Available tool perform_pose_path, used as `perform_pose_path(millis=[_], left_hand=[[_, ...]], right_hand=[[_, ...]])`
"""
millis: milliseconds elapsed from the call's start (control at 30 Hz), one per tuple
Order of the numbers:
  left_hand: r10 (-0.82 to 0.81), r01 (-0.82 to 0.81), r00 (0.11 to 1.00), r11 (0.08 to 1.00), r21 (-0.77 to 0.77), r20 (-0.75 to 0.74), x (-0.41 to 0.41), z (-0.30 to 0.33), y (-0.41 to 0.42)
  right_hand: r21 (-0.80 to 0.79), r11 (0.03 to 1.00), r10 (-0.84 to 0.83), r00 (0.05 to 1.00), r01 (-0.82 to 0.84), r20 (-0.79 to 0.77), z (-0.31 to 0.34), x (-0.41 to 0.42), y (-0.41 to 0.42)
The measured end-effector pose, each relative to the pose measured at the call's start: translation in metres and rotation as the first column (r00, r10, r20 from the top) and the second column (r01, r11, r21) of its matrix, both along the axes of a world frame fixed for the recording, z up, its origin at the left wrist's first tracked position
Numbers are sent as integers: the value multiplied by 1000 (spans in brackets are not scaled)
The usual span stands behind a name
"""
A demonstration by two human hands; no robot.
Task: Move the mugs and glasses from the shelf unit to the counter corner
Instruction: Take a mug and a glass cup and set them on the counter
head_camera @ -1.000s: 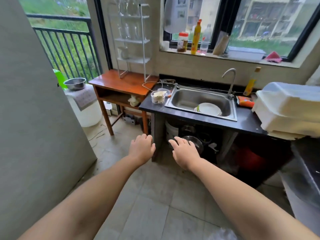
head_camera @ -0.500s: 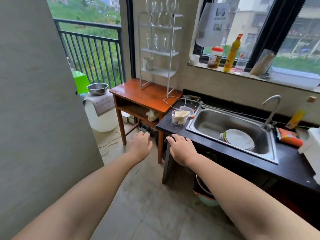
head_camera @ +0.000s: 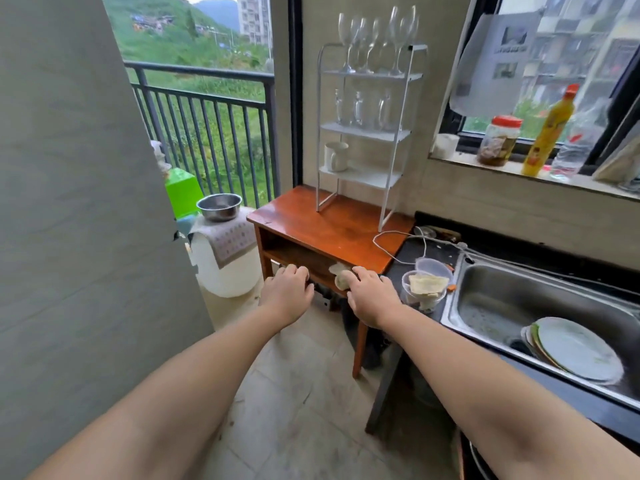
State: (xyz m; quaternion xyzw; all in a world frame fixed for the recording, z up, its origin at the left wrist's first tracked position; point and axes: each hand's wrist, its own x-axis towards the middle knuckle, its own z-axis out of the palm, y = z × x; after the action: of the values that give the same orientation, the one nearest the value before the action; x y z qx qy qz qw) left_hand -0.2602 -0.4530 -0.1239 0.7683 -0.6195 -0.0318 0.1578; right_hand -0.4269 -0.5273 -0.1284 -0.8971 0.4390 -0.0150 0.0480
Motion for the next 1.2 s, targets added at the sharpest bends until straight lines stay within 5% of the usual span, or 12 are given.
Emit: perform_pose_path(millis=[567, 867, 1033, 1200], left_hand=[[-201, 196, 978, 976, -95, -48, 131, 19, -256], [-192, 180, 963, 981, -76, -192, 163, 34, -406], [-198, 188, 942, 980, -64, -272, 163, 34, -476], [-113, 127, 862, 992, -5, -494, 167, 28, -542]], right_hand=[[-75, 966, -246, 968, 248, 38, 24, 110, -231], [26, 954, -291, 904, 298, 313, 68, 160, -364], [71, 900, -407, 770, 430, 491, 101, 163, -421], [141, 762, -525, 476, 632, 705, 134, 162, -477]])
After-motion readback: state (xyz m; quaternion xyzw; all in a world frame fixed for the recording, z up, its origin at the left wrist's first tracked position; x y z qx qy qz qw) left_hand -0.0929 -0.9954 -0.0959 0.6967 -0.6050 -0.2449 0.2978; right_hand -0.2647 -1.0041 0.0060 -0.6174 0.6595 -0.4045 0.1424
